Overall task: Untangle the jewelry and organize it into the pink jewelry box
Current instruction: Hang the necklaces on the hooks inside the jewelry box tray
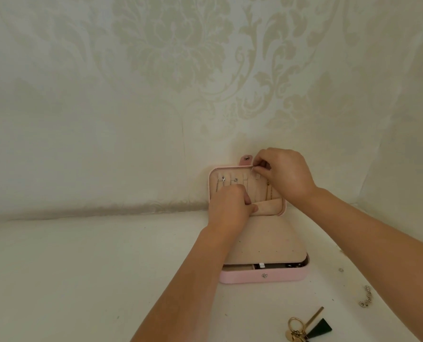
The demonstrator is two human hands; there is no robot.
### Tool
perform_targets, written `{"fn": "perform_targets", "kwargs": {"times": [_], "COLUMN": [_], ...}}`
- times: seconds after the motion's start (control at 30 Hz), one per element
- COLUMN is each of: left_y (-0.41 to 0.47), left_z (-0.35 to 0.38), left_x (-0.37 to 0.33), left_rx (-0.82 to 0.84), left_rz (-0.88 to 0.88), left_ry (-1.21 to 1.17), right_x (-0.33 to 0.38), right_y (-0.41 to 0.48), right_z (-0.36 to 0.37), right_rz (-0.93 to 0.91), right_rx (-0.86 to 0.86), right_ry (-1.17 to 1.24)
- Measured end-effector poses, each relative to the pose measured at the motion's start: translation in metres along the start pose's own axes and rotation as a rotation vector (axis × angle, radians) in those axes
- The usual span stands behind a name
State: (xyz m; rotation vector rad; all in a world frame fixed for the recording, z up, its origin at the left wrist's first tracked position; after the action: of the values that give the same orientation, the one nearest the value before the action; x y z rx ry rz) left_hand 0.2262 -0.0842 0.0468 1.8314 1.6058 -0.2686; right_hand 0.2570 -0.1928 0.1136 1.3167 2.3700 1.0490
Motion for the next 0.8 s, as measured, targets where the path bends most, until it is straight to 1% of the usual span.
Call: {"fn": "perform_targets", "kwargs": {"times": [0.3, 0.63, 0.8], "left_y": [0.001, 0.001, 0.002], "left_z": [0.001, 0.001, 0.001], "left_x": [0.002, 0.003, 0.003], "left_rx": [0.002, -0.006, -0.013], "left_rz": [-0.005, 0.000, 0.004], "left_ry": [-0.013, -0.003, 0.003], "right_x": [0.005, -0.004, -0.006], "right_y": [0.000, -0.016, -0.022], "right_z": [0.003, 0.009, 0.010], "right_rz": [-0.049, 0.126, 0.135], "right_rx": [0.004, -0.107, -0.139], "right_ry": [-0.045, -0.038, -0.018]}}
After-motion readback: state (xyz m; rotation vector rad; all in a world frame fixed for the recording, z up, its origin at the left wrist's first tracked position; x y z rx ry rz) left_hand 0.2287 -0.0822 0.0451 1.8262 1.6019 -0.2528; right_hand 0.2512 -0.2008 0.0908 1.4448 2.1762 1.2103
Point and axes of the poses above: each hand's wrist, its own y-axis towards the middle knuckle, its own z-axis out of the palm, x = y × z, the point moved 7 cm from there along y, towards the middle knuckle, and after that the axes turned 1 degree about -y, right-handed, at the moved point
